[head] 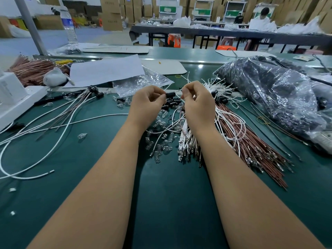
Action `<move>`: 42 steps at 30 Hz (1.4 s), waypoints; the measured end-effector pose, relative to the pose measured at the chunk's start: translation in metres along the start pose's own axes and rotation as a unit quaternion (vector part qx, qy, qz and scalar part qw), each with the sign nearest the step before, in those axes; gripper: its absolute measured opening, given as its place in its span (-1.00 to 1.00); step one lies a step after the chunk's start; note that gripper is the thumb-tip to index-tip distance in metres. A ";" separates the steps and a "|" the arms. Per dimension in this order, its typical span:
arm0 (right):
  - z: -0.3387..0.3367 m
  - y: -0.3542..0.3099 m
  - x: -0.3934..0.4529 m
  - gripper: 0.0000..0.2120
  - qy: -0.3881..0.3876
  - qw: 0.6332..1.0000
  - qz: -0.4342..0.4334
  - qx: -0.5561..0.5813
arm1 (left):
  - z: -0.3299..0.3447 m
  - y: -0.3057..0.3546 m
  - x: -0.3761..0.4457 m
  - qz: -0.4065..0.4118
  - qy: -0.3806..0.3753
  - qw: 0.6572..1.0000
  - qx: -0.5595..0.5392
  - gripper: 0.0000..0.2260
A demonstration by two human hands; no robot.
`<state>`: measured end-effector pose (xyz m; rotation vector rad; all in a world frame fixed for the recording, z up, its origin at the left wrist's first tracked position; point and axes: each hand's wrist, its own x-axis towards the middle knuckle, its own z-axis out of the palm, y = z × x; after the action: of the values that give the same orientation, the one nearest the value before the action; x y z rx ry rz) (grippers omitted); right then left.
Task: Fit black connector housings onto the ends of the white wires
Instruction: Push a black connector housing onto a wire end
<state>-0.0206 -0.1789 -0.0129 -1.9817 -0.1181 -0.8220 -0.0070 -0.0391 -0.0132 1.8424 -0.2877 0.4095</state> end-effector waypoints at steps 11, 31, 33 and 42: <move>0.001 0.001 -0.001 -0.90 -0.014 1.000 -0.002 0.005 | 0.008 0.003 -0.002 0.018 0.001 1.000 0.002 -0.91; 0.000 -0.003 -0.002 -0.89 -0.026 0.999 0.008 0.026 | 0.003 0.006 -0.003 0.004 -0.003 0.997 -0.081 -0.92; 0.000 -0.003 -0.003 -0.90 -0.028 0.999 0.008 0.025 | 0.003 0.007 -0.004 0.003 -0.001 0.997 -0.083 -0.94; -0.007 -0.013 0.000 -0.85 -0.087 0.972 0.097 0.197 | -0.001 0.010 -0.005 0.005 -0.003 0.989 -0.145 -0.94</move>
<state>-0.0290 -0.1771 -0.0007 -1.6536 -0.1727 -0.4554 -0.0154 -0.0417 -0.0061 1.5582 -0.3415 0.3494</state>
